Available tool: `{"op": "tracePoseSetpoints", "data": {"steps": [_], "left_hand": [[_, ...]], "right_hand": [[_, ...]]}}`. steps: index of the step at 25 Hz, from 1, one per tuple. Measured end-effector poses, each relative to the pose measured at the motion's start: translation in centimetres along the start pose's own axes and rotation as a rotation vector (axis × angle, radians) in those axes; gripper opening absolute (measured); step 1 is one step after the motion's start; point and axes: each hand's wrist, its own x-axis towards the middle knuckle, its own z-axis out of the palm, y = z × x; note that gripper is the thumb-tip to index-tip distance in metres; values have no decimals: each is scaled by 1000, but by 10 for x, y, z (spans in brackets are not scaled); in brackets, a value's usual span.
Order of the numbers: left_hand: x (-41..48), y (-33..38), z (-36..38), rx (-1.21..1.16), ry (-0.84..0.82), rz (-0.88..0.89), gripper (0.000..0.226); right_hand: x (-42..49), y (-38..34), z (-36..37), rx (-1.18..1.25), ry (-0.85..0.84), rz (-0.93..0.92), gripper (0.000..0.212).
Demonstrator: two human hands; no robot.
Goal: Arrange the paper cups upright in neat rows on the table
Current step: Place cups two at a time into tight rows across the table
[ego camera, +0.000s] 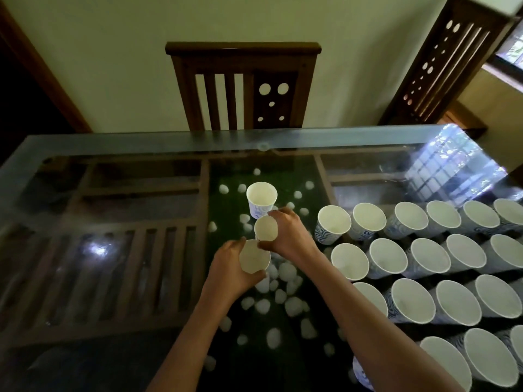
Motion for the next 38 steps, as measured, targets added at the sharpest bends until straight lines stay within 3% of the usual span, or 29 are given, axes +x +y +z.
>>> {"op": "tracePoseSetpoints", "data": {"steps": [4,13,24,32,38], "left_hand": [[5,7,4,7,3,36,63],[13,12,20,9,-54,42,85],[14,9,18,24,-51,55,84],[6,15,6,2,-58,8,70],[5,0,1,37,-105,-67,89]], "right_hand": [[4,22,-15,-21,17,7,62],[3,48,-34,5,14,26,78],[3,42,-30,40,43,-11,84],[55,-4,-18,31,6,-88,73],[73,-15,-2,-24,-13,-67,65]]}}
